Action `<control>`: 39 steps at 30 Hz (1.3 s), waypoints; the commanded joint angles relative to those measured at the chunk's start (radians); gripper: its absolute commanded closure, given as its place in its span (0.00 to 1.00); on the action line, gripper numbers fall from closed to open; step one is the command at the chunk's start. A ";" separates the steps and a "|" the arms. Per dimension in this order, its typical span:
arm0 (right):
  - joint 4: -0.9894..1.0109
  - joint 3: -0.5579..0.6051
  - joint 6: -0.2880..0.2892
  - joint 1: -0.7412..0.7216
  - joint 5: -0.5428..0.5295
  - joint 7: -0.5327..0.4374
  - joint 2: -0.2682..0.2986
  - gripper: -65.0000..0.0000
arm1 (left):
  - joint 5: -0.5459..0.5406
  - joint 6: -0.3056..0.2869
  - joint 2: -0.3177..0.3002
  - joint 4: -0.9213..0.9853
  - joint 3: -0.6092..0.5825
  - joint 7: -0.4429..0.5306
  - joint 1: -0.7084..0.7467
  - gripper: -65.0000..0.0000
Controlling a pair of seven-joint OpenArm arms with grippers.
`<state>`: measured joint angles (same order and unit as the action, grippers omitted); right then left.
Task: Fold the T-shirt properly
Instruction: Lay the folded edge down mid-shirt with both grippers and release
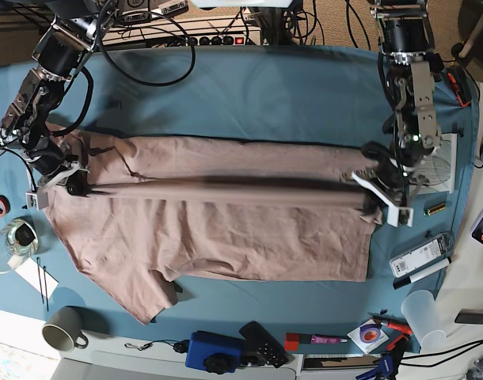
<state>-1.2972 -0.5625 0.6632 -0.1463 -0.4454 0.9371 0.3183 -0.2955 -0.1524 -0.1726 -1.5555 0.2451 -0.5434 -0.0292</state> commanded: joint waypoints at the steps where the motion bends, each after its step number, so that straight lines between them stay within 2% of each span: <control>1: -0.016 -0.007 -0.006 -0.020 0.003 -0.036 0.028 1.00 | 0.010 0.024 -0.011 -0.018 0.006 0.027 -0.022 1.00; 10: -0.016 -0.007 -0.005 -0.020 0.002 -0.033 0.028 1.00 | 0.007 0.017 -0.010 -0.017 0.006 0.027 -0.021 1.00; 12: -0.016 -0.007 -0.005 -0.021 0.002 -0.037 0.028 1.00 | 0.008 -0.016 -0.011 -0.017 0.006 0.028 -0.021 1.00; 13: -0.016 -0.007 -0.005 -0.021 0.002 -0.042 0.028 0.98 | 0.008 -0.040 -0.010 -0.017 0.006 0.028 -0.021 1.00; 15: -0.016 -0.007 -0.005 -0.023 0.002 -0.049 0.028 0.82 | 0.008 -0.082 -0.011 -0.017 0.006 0.032 -0.021 0.90; 17: -0.016 -0.007 -0.005 -0.023 0.002 -0.071 0.028 0.74 | 0.008 -0.097 -0.011 -0.017 0.006 0.045 -0.021 0.81; 20: -0.016 -0.008 -0.006 -0.023 0.001 -0.073 0.028 0.74 | 0.008 -0.095 -0.011 -0.017 0.006 0.046 -0.021 0.76; 27: -0.061 -0.016 -0.006 -0.051 -0.048 -0.060 0.031 0.74 | 0.008 -0.092 -0.011 -0.019 0.007 0.046 -0.027 0.75; 31: -0.078 -0.035 -0.006 -0.116 -0.048 -0.029 0.038 0.74 | 0.008 -0.066 -0.011 -0.019 0.007 0.045 -0.052 0.75; 35: -0.078 -0.034 -0.006 -0.169 -0.052 0.037 0.064 0.74 | 0.008 -0.067 -0.011 -0.019 0.006 0.030 -0.086 0.75; 39: -0.078 -0.034 -0.006 -0.169 -0.066 0.063 0.085 0.74 | 0.008 -0.070 -0.010 -0.019 0.006 0.009 -0.092 0.75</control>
<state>-1.3571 -0.5938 0.6544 -0.2939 -0.4927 1.0210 0.3798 -0.2806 -0.2184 -0.1745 -1.5555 0.2489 -0.5583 -0.1001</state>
